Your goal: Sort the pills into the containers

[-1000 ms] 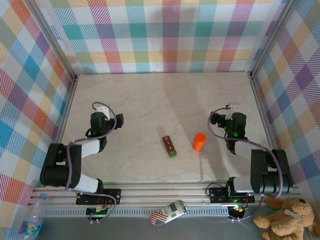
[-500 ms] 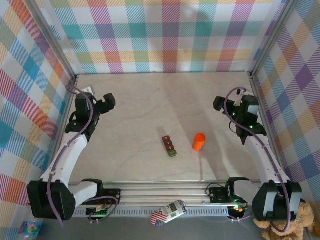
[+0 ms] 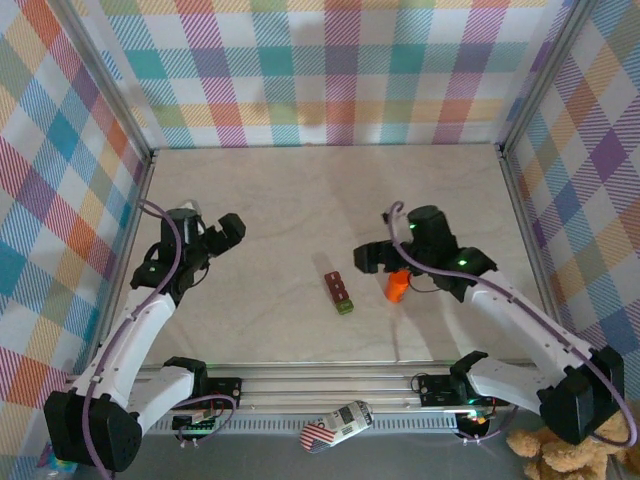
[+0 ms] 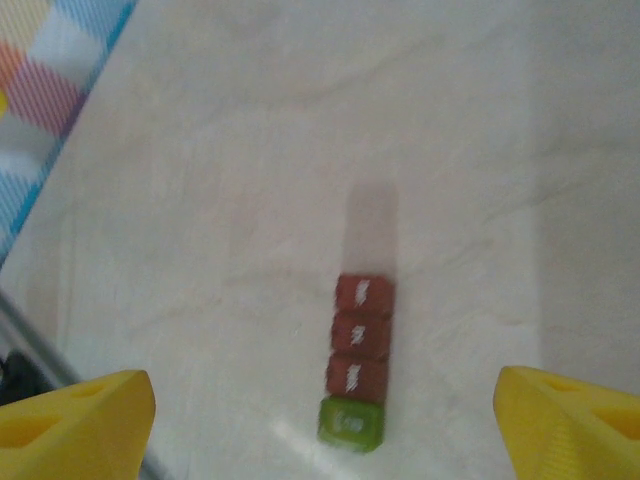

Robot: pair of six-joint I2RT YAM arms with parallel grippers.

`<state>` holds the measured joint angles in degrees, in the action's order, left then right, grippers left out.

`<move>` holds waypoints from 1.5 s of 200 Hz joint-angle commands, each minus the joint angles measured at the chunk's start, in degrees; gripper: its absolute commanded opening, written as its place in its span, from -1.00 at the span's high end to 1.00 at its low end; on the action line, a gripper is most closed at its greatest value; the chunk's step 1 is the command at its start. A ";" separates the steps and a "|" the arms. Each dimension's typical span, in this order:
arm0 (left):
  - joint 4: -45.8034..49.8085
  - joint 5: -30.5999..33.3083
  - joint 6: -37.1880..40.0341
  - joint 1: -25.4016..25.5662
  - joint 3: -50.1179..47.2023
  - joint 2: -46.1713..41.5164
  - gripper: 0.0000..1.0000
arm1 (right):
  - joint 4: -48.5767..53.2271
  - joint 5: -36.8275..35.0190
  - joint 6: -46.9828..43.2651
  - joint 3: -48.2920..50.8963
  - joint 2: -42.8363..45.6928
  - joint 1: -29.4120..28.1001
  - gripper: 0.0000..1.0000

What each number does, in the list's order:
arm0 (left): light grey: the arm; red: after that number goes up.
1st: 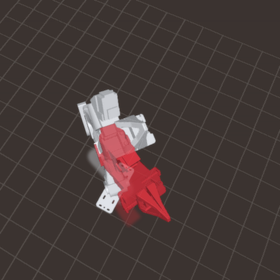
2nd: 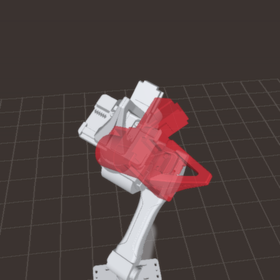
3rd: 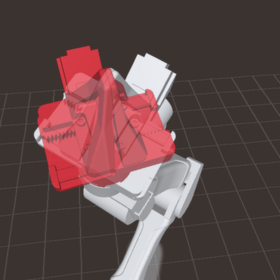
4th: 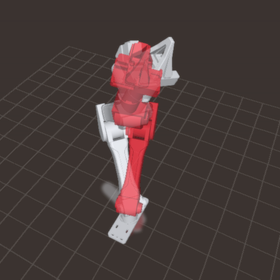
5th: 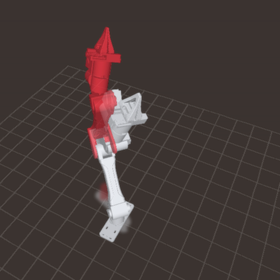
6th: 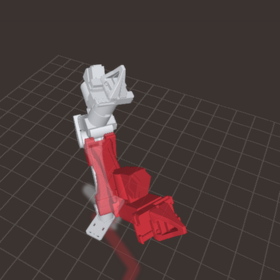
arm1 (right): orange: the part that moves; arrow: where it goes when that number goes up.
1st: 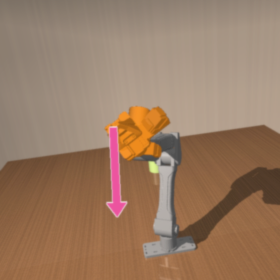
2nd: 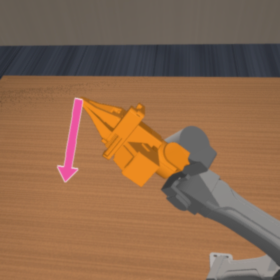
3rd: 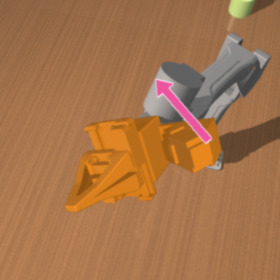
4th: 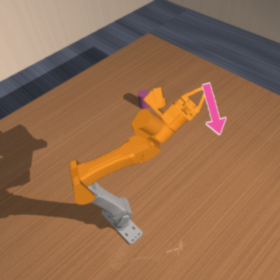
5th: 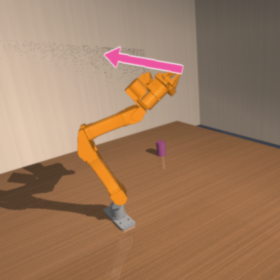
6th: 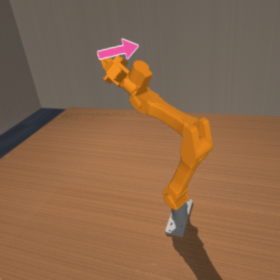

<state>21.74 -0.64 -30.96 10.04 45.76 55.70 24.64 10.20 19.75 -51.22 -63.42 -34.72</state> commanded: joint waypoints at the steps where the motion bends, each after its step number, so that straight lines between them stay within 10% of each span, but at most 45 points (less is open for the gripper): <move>1: 0.62 -1.20 -3.12 1.00 -1.80 0.91 -1.00 | 3.01 -4.51 1.80 -1.41 -4.13 -5.95 -0.73; 133: -2.23 -0.09 -6.00 5.16 -1.75 7.51 -1.00 | 3.54 -16.75 0.67 -8.00 -29.58 -17.35 -0.47; 300: -4.27 -1.81 -7.62 6.48 -1.27 10.82 -1.00 | 2.24 -20.61 3.00 -6.40 -35.22 -19.00 -0.30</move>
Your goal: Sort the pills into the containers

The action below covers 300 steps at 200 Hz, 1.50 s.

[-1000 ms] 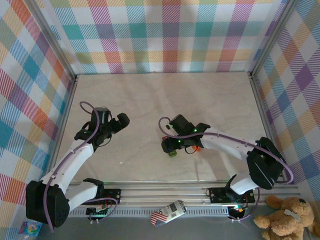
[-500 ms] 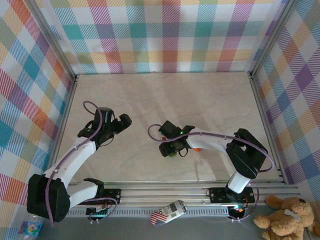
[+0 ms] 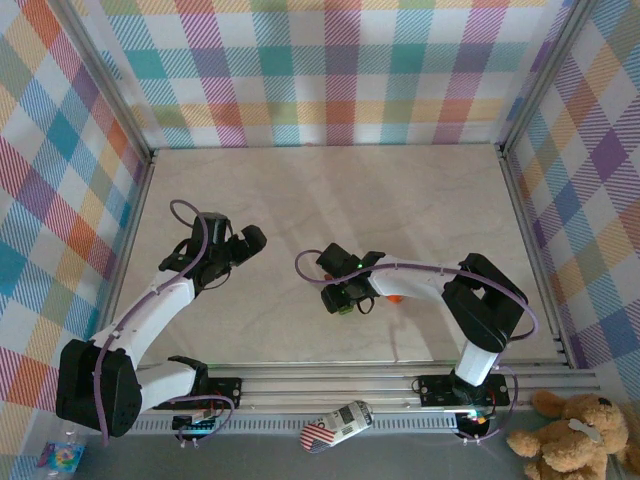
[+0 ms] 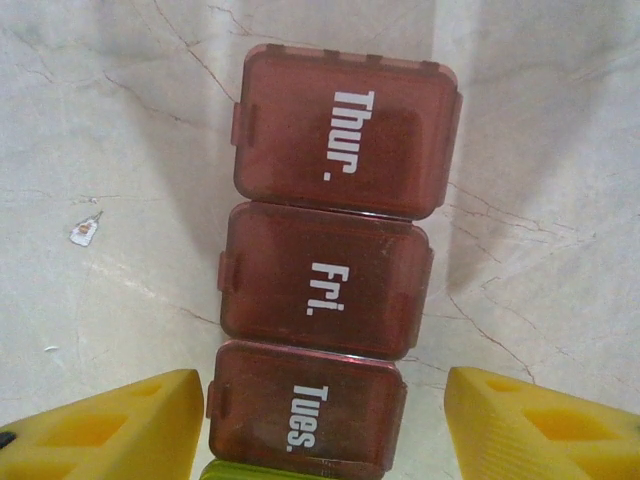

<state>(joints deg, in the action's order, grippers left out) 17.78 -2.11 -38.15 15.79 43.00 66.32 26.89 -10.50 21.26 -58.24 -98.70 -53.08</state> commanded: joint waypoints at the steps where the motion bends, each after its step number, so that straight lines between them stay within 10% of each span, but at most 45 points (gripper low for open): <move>1: -0.30 -0.35 -0.43 0.78 1.47 0.20 -1.00 | -0.09 0.11 1.50 0.69 0.07 -0.67 -0.30; 300: 2.30 2.91 -10.44 1.26 -1.25 -6.06 -1.00 | -6.75 0.34 1.87 4.18 5.71 -1.34 0.14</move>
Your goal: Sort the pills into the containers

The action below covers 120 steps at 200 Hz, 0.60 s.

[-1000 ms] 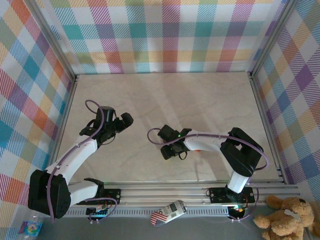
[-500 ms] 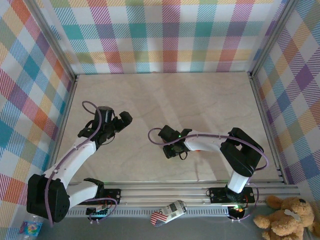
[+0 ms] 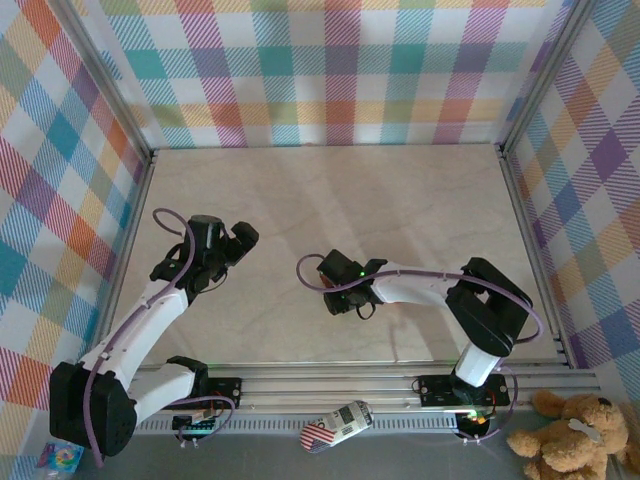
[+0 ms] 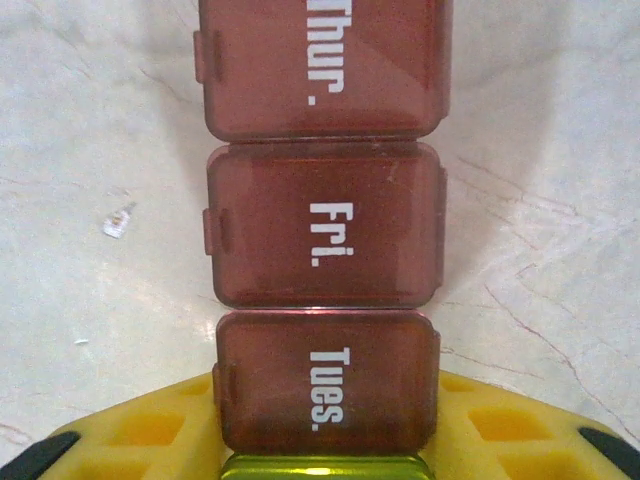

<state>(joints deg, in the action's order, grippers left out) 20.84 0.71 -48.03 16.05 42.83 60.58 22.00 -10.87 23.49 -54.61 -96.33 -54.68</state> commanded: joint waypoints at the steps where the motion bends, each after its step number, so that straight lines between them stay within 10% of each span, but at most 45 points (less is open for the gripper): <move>1: -0.87 0.00 -0.48 1.04 -1.03 -0.25 -1.00 | -1.95 0.74 -0.32 0.56 3.48 0.26 0.14; 120: -18.01 -20.04 -8.13 5.09 3.57 8.13 -1.00 | -10.76 13.42 -6.93 5.89 15.74 11.12 0.11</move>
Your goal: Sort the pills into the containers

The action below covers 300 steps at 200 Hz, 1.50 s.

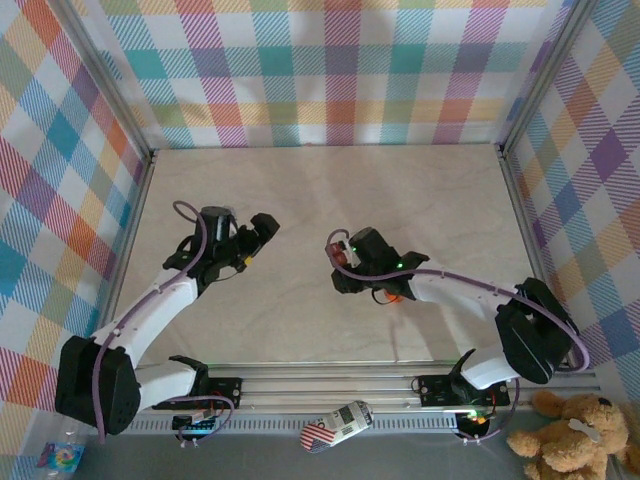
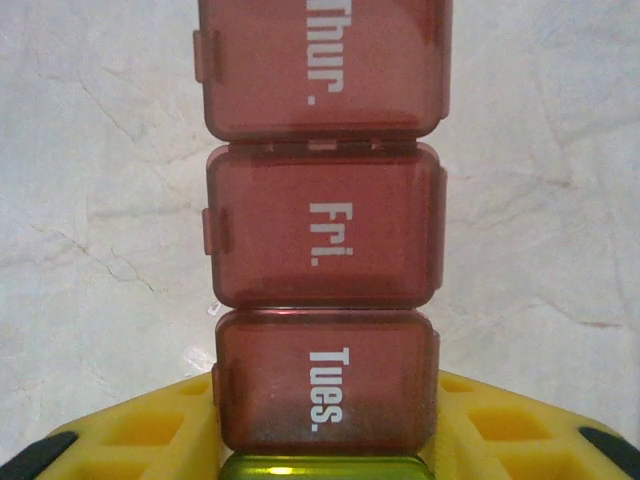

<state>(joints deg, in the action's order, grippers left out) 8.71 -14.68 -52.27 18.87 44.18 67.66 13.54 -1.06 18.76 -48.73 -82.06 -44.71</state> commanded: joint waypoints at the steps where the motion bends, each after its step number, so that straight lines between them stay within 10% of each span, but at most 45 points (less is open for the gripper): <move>1: -6.02 -4.66 -3.94 2.38 2.26 1.10 -1.00 | -2.21 3.65 -2.22 -0.06 1.47 1.18 0.11; 99: -11.89 -1.95 -8.98 12.69 5.31 7.33 -1.00 | -0.56 5.72 -0.05 -6.15 -3.40 0.93 0.12; 300: -24.38 -0.54 -17.94 16.44 1.96 11.81 -1.00 | -2.02 6.73 1.40 -6.47 -4.74 0.01 0.13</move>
<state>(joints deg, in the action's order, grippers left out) -12.56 -15.38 -68.84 34.30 46.98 78.72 12.91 4.25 19.31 -53.82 -86.65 -44.34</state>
